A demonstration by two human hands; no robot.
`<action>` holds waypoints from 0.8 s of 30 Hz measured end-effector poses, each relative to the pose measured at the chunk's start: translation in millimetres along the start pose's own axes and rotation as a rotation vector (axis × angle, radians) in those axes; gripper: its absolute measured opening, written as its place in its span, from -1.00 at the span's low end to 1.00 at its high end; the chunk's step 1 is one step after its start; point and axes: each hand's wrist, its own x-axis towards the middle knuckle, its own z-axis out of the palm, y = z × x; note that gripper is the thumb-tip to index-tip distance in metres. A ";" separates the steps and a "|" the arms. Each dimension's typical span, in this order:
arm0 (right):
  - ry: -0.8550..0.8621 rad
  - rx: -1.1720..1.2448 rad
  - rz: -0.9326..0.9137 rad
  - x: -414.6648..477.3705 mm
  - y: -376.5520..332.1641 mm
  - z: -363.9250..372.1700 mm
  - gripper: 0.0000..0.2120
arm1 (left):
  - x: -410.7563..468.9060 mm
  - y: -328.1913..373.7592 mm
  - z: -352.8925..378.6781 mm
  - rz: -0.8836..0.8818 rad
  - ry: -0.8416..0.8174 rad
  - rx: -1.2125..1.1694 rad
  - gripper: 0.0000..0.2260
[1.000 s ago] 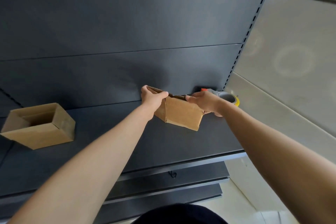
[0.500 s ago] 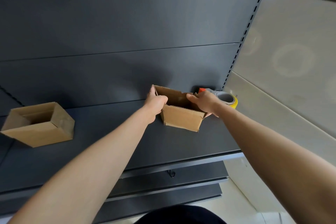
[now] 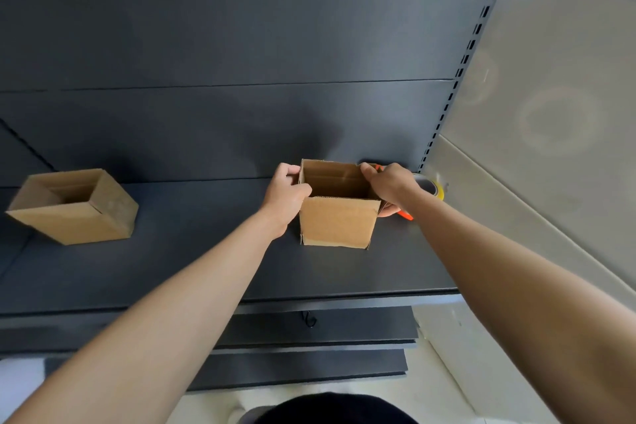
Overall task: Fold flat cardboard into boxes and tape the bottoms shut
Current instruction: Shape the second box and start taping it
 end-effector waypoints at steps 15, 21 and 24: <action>0.014 -0.169 -0.027 -3.9 1.7 -0.5 -0.41 | -14.5 -1.1 1.2 0.010 -0.053 -0.122 -0.45; 0.072 -0.156 0.036 -5.5 3.4 -8.9 -0.44 | -7.9 3.0 4.8 0.011 -0.166 -0.085 -0.50; 0.094 -0.188 0.042 -2.3 1.7 -6.0 -0.42 | -8.9 0.9 2.5 0.072 -0.209 -0.080 -0.57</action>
